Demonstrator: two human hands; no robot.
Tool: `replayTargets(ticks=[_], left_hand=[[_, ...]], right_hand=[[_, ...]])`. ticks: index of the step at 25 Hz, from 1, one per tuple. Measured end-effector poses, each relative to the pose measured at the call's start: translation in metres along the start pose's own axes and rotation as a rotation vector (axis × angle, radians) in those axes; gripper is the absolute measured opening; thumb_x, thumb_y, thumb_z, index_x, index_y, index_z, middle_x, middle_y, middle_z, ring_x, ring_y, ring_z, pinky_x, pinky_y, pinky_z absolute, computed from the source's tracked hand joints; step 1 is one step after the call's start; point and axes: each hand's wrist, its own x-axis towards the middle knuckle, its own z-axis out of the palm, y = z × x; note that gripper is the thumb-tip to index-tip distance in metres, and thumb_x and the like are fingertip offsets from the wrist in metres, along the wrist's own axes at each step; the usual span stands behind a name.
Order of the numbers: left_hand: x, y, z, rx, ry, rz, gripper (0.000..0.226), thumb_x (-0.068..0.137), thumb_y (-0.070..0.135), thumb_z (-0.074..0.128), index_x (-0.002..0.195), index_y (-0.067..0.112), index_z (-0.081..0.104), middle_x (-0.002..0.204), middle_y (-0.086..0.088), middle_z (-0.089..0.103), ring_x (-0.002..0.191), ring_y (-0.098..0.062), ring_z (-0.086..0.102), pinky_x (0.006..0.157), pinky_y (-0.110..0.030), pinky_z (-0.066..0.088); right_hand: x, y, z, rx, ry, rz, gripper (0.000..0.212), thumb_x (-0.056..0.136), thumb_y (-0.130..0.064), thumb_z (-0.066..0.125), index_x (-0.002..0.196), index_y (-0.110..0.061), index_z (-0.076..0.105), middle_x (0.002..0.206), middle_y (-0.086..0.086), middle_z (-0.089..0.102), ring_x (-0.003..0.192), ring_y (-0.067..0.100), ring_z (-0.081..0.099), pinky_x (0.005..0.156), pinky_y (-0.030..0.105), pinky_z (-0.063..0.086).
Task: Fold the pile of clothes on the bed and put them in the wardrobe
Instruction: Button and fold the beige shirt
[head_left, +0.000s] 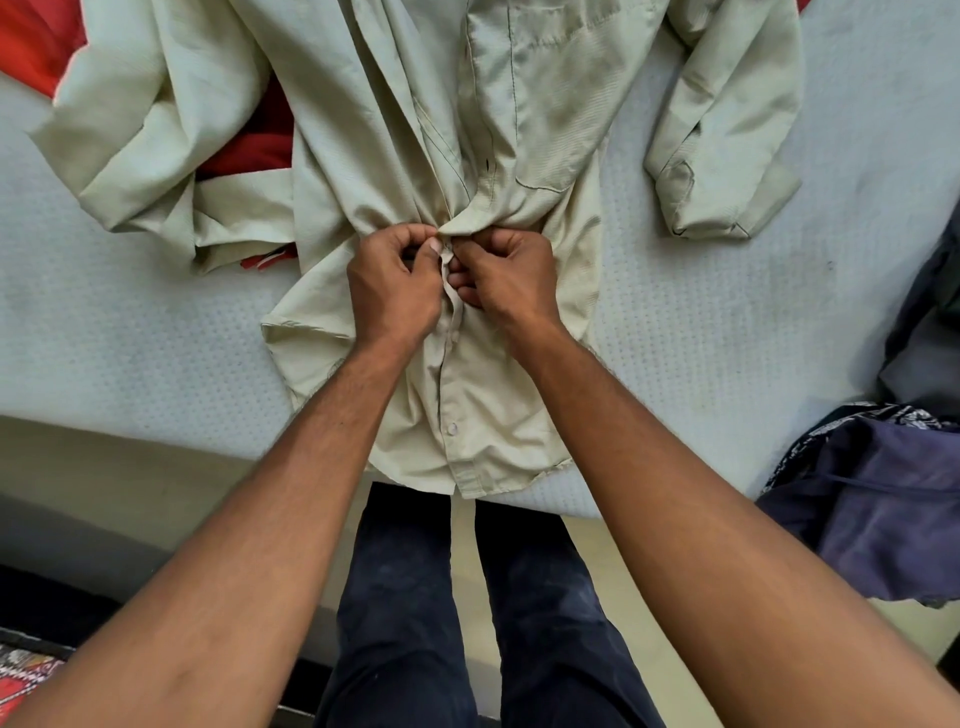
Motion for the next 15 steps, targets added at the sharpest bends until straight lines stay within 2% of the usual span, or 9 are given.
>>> replayTargets(ticks=[5, 8, 11, 15], left_hand=[[-0.001, -0.001, 0.003, -0.125, 0.054, -0.064, 0.012, 0.09, 0.009, 0.07, 0.1, 0.012, 0.076, 0.082, 0.006, 0.073, 0.073, -0.003, 0.069, 0.074, -0.019, 0.057], [-0.003, 0.001, 0.006, -0.129, 0.068, -0.079, 0.01, 0.09, 0.008, 0.068, 0.097, 0.012, 0.075, 0.079, 0.008, 0.072, 0.068, 0.002, 0.067, 0.069, -0.016, 0.054], [-0.003, 0.007, 0.006, -0.095, 0.061, -0.088, 0.011, 0.093, 0.006, 0.064, 0.098, 0.007, 0.073, 0.075, 0.009, 0.068, 0.057, 0.009, 0.062, 0.058, -0.008, 0.046], [-0.005, 0.009, 0.006, -0.105, 0.055, -0.093, 0.012, 0.094, 0.005, 0.062, 0.1, 0.004, 0.072, 0.077, 0.007, 0.067, 0.056, 0.011, 0.061, 0.056, -0.006, 0.045]], right_hand=[[-0.002, 0.008, 0.002, 0.046, 0.009, -0.042, 0.013, 0.095, -0.01, 0.069, 0.089, 0.0, 0.075, 0.069, 0.006, 0.07, 0.057, 0.007, 0.064, 0.054, 0.02, 0.054], [-0.005, 0.021, 0.009, 0.072, 0.075, -0.111, 0.013, 0.094, -0.009, 0.069, 0.085, -0.002, 0.075, 0.072, 0.01, 0.073, 0.061, 0.011, 0.067, 0.062, 0.03, 0.055], [-0.005, 0.027, 0.014, 0.109, 0.113, -0.129, 0.013, 0.093, -0.01, 0.07, 0.086, -0.002, 0.076, 0.076, 0.014, 0.076, 0.068, 0.02, 0.072, 0.071, 0.04, 0.059], [-0.006, 0.029, 0.013, 0.113, 0.114, -0.156, 0.013, 0.094, -0.01, 0.07, 0.087, -0.001, 0.076, 0.077, 0.013, 0.076, 0.068, 0.016, 0.072, 0.069, 0.035, 0.058]])
